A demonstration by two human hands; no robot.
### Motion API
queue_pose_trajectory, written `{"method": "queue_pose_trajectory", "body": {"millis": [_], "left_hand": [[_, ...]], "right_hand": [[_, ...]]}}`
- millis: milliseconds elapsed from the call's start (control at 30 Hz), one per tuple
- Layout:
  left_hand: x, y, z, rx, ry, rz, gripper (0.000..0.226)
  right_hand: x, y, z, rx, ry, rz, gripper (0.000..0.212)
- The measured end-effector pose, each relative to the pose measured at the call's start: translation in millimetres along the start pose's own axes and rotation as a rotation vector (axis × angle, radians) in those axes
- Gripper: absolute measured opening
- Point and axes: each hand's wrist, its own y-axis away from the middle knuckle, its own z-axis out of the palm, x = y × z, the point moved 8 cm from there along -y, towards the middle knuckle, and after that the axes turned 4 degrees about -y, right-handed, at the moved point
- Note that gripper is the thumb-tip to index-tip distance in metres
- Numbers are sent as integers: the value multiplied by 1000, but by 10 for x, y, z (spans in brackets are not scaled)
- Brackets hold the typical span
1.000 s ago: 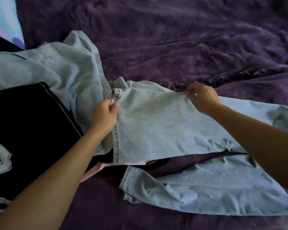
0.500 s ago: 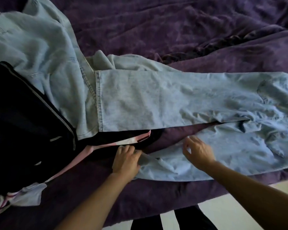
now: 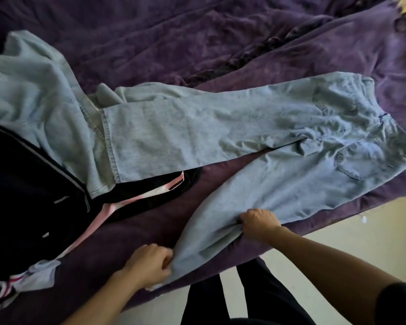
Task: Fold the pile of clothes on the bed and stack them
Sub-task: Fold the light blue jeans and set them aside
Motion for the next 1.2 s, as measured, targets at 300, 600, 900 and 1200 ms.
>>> {"method": "queue_pose_trajectory", "body": {"millis": [300,600,900,1200], "left_hand": [[-484,-298,232,280,627,-688,38],[-273,-133,242,376,708,-742,16],[-717,450,-470,986,561,-854,39],[934,-566,-544,499,134,-348,20]], "right_hand": [[87,-206,-520,252,-99,-56,32],[-539,-579,-573,186,105,-177,26],[-795,-423,-1204,450,-156,-268,55],[812,-7,-909,254,-43,-13,43]]}}
